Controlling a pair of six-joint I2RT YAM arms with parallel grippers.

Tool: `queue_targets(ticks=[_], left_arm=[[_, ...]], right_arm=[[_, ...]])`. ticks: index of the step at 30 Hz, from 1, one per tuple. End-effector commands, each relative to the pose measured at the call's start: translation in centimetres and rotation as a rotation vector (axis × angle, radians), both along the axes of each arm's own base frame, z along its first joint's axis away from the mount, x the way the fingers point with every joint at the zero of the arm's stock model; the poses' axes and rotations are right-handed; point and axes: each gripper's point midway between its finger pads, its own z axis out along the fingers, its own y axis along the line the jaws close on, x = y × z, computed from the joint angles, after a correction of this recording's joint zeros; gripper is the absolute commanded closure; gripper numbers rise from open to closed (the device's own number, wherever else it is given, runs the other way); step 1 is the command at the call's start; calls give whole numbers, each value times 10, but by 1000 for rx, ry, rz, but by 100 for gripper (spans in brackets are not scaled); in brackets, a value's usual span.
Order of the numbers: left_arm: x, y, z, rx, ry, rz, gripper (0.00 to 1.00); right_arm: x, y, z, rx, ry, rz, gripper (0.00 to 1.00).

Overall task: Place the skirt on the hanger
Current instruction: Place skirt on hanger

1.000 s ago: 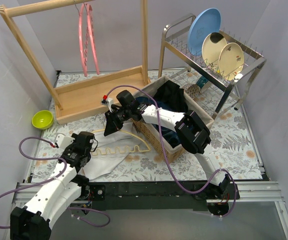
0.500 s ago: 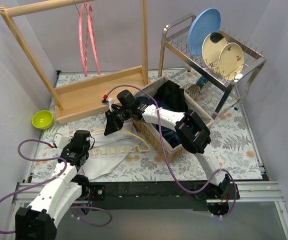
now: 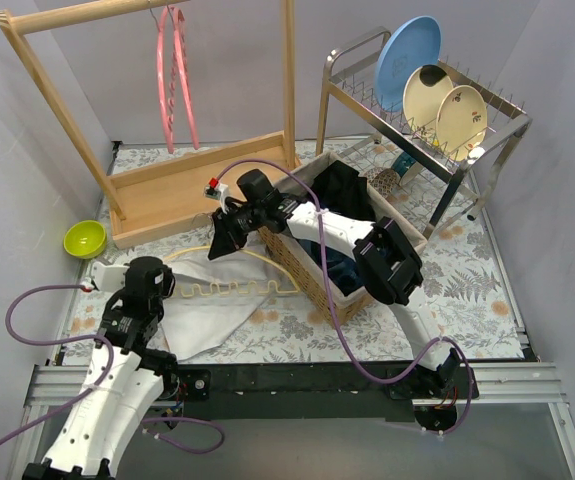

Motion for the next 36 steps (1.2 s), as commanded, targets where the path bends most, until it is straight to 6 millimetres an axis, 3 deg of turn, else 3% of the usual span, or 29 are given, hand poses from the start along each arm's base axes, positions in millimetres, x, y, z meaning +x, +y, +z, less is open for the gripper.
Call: queue_targets(ticks=[1, 12, 15, 29, 32, 33, 36], left_arm=[[-8, 4, 22, 0, -24, 5, 100], [-14, 5, 67, -45, -134, 23, 100], [-18, 8, 70, -50, -137, 37, 100], [-55, 24, 49, -67, -109, 116, 100], [-53, 19, 28, -98, -56, 116, 86], [-52, 17, 12, -104, -22, 116, 82], [-53, 12, -1, -140, 8, 120, 75]], right_arm=[[12, 1, 25, 76, -54, 23, 99], [-1, -10, 13, 83, -41, 11, 99], [-4, -11, 10, 78, -38, 4, 99], [-1, -12, 18, 88, -83, 10, 99], [-2, -13, 19, 89, -80, 12, 99], [-3, -13, 17, 86, -78, 13, 99], [-4, -14, 14, 80, -72, 13, 99]])
